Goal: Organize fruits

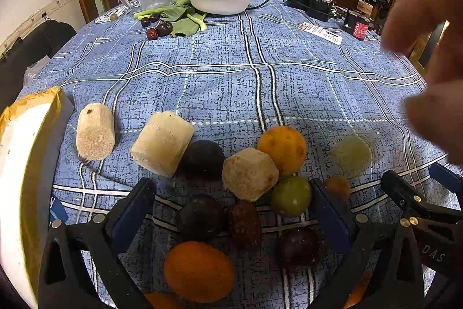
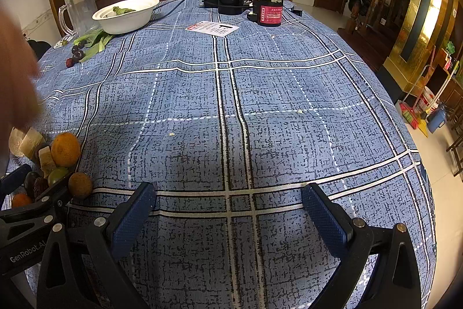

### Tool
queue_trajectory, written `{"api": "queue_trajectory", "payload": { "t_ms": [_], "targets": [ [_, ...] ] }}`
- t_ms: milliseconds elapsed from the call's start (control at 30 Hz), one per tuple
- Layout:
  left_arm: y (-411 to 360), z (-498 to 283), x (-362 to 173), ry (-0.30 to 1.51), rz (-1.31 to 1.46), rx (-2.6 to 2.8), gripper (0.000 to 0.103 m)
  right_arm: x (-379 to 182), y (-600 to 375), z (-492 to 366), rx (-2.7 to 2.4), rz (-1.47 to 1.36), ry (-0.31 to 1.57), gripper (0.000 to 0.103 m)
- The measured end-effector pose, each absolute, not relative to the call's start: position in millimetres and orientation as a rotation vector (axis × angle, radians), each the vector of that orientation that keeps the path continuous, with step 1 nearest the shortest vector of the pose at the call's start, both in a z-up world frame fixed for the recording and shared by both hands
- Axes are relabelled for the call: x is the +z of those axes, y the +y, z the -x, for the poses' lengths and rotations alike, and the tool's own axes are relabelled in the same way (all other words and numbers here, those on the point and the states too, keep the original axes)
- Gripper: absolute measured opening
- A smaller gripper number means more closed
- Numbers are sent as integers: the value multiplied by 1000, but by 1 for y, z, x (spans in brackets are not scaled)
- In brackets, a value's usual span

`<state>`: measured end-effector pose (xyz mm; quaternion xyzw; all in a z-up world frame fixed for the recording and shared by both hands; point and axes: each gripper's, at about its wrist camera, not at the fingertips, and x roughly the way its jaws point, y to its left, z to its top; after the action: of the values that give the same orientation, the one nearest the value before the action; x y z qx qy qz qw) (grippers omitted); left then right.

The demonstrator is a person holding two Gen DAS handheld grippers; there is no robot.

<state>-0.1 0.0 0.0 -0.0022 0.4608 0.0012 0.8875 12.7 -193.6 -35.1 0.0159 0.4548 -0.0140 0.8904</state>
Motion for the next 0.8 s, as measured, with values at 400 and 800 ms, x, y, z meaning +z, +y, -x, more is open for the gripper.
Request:
{"api": "queue_trajectory", "payload": {
  "t_ms": [400,800],
  "targets": [
    [0,0,0,958,5,2,102,-35,-194,-13,-29,-33,944,102],
    [0,4,2,1012,-19,-49,102,-35,-193,-15,-30,-35,950,102]
  ]
}}
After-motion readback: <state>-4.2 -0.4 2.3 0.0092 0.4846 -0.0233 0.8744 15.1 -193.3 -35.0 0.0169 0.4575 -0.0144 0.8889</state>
